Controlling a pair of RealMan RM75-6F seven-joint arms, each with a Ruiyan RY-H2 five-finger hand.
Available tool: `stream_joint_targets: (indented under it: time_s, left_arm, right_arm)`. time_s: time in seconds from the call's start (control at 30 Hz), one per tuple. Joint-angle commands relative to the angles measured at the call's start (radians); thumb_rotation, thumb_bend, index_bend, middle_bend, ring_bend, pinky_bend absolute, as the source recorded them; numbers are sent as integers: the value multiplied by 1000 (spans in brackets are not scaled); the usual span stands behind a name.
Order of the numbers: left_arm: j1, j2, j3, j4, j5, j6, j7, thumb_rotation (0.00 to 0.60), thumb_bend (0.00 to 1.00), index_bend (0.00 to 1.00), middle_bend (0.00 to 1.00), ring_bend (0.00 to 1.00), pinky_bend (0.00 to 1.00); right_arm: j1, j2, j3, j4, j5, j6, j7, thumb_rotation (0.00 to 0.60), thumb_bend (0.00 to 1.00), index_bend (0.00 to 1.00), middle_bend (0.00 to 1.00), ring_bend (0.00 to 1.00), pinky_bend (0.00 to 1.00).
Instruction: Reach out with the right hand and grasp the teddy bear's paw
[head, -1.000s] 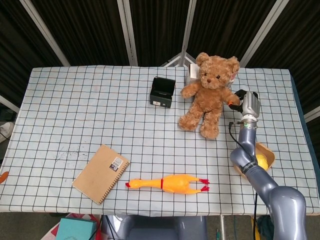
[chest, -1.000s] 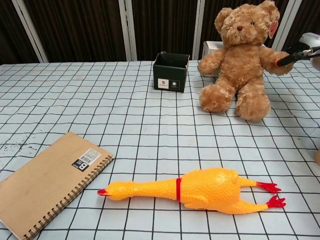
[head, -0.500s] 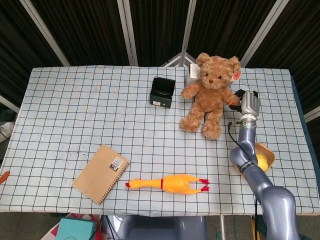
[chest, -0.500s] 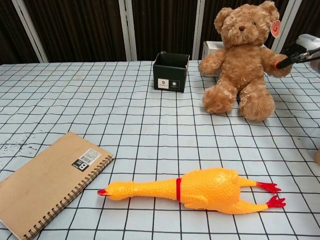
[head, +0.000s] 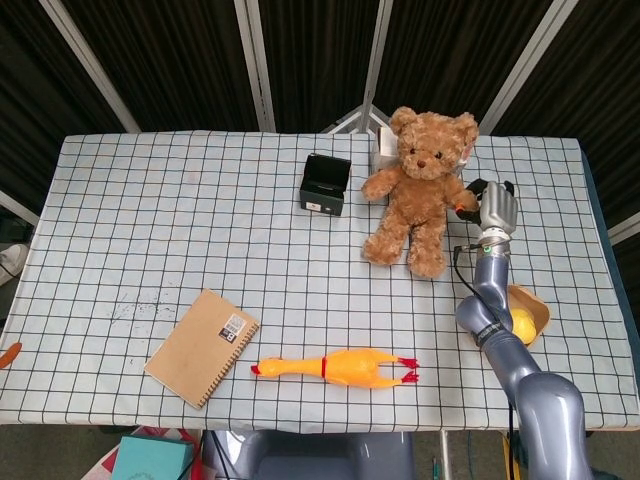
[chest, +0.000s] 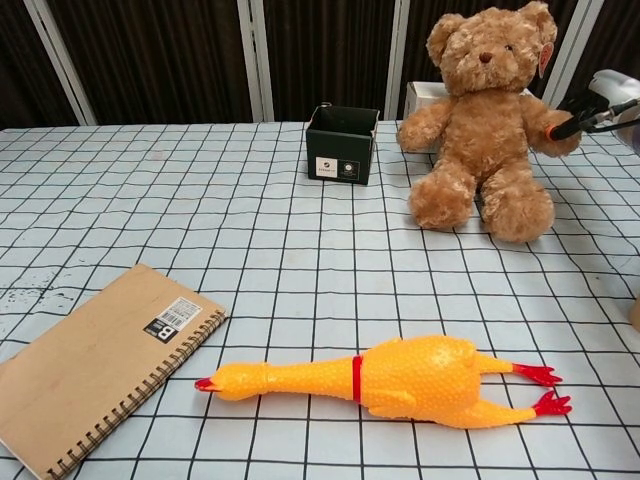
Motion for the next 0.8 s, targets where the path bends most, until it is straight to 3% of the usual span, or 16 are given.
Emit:
stream_joint_targets:
  time_s: [0.03,0.8]
  left_arm:
    - [-2,-2,1,0,0,-3,5,600,269,214,0,0,135]
    - [-12,-9,0,-5,-9,-14,30,600,269,214,0,0,135]
  right_arm:
    - [7,2,0,-1,-28,13,33,600,482,592,515,390,0]
    - [15,-3,-17,25,-134,44,68,600,483,592,515,390,0]
